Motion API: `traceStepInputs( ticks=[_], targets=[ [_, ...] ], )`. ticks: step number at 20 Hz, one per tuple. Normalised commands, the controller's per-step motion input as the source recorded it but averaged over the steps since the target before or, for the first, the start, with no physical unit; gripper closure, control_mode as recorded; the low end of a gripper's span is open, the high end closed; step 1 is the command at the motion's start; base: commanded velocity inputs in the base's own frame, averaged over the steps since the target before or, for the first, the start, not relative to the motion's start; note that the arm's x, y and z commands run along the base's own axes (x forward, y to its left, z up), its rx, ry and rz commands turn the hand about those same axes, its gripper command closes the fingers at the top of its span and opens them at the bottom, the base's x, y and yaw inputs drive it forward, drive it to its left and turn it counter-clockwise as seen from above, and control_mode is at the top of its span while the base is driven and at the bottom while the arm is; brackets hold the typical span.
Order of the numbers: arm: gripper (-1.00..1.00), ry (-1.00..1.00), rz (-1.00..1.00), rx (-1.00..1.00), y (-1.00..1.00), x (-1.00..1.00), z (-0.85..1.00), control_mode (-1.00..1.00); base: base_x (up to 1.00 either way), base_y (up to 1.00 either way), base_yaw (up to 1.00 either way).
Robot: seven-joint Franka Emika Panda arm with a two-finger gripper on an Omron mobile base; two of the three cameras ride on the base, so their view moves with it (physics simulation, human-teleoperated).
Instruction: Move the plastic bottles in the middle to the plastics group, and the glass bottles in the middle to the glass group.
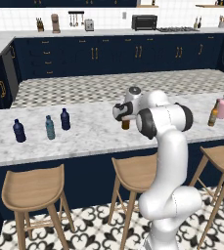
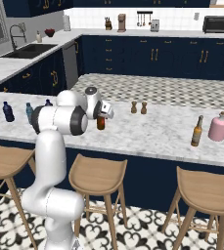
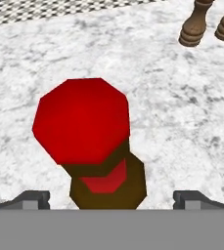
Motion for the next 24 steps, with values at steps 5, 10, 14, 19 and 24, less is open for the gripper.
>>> traceStepInputs(
  ticks=[5, 10, 14, 19, 24],
  targets=[
    [-1.00, -0.01, 0.00, 0.00, 0.00, 0.09, -0.09, -1.00, 0.00, 0.00, 0.00],
    [-1.00, -0.01, 0.00, 0.00, 0.00, 0.04, 0.00, -1.00, 0.00, 0.00, 0.00],
    [1.00, 0.00, 0.00, 0.00, 0.00, 0.00, 0.00, -1.00, 0.00, 0.00, 0.00],
    [1.00, 0.00, 0.00, 0.00, -0.01, 0.00, 0.01, -1.00, 0.00, 0.00, 0.00],
    [1.00, 0.00, -0.04, 0.00, -0.45, -0.02, 0.18, -1.00, 0.00, 0.00, 0.00]
  ],
)
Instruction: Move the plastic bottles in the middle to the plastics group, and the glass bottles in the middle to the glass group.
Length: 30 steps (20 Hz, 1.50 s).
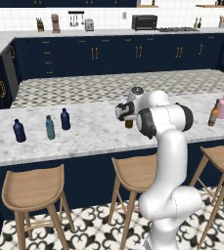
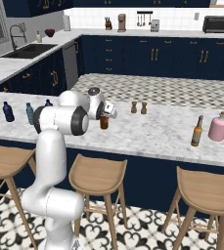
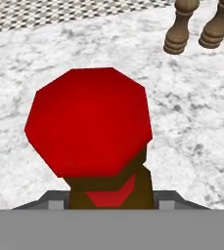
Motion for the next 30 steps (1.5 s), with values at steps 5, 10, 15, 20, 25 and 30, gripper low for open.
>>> traceStepInputs(
  ticks=[5, 10, 15, 20, 25, 30],
  targets=[
    [1.00, 0.00, -0.12, 0.00, -0.96, 0.01, 0.41, -1.00, 0.00, 0.00, 0.00],
    [1.00, 0.02, -0.17, 0.00, -1.00, 0.01, 0.21, -1.00, 0.00, 0.00, 0.00],
    [1.00, 0.01, -0.19, 0.00, -1.00, 0.00, -0.05, -1.00, 0.00, 0.00, 0.00],
    [1.00, 0.00, -0.23, 0.00, -1.00, 0.00, -0.06, -1.00, 0.00, 0.00, 0.00],
    [1.00, 0.00, -0.23, 0.00, -1.00, 0.00, 0.01, -1.00, 0.00, 0.00, 0.00],
    [1.00, -0.02, -0.11, 0.01, -0.51, -0.25, -0.02, -1.00, 0.00, 0.00, 0.00]
  ],
)
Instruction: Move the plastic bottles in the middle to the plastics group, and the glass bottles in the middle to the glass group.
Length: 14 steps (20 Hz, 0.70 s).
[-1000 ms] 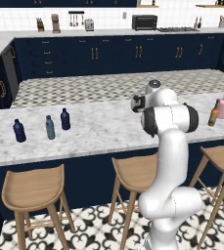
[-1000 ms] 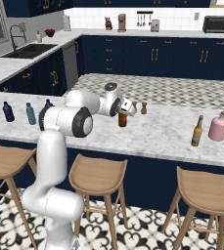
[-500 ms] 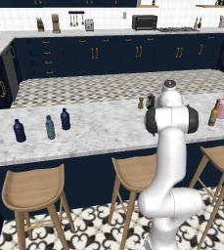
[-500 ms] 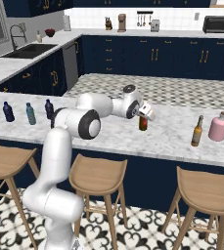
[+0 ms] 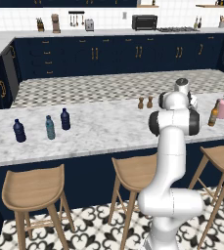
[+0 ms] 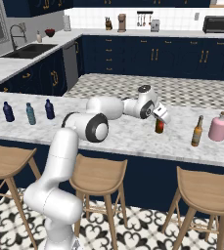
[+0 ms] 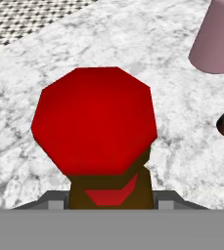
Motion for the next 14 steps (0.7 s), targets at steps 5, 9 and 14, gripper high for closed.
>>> traceStepInputs(
  ticks=[5, 9, 14],
  targets=[
    [1.00, -0.04, -0.07, 0.00, -0.16, -0.23, -0.07, -1.00, 0.00, 0.00, 0.00],
    [1.00, 0.00, -0.12, 0.00, -0.40, -0.14, 0.01, -1.00, 0.00, 0.00, 0.00],
    [1.00, 0.00, -0.15, 0.00, -0.57, -0.09, 0.13, -1.00, 0.00, 0.00, 0.00]
  ],
)
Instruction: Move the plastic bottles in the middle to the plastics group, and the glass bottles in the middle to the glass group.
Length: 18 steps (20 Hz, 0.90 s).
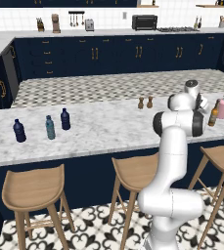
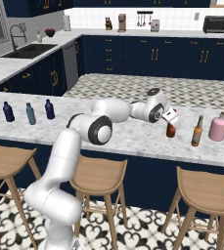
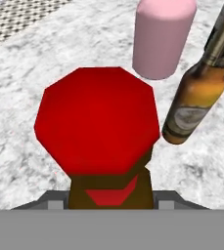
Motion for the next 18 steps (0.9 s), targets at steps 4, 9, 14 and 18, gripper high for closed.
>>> traceStepInputs(
  ticks=[4, 9, 14, 18],
  targets=[
    [1.00, 0.00, -0.17, 0.00, -0.57, 0.00, 0.03, -1.00, 0.00, 0.00, 0.00],
    [1.00, 0.00, -0.10, 0.00, -0.09, -0.03, 0.00, -1.00, 0.00, 0.00, 0.00],
    [1.00, -0.01, -0.12, 0.00, -0.06, -0.01, 0.00, -1.00, 0.00, 0.00, 0.00],
    [1.00, -0.01, -0.12, 0.00, -0.11, -0.19, 0.00, -1.00, 0.00, 0.00, 0.00]
  ],
)
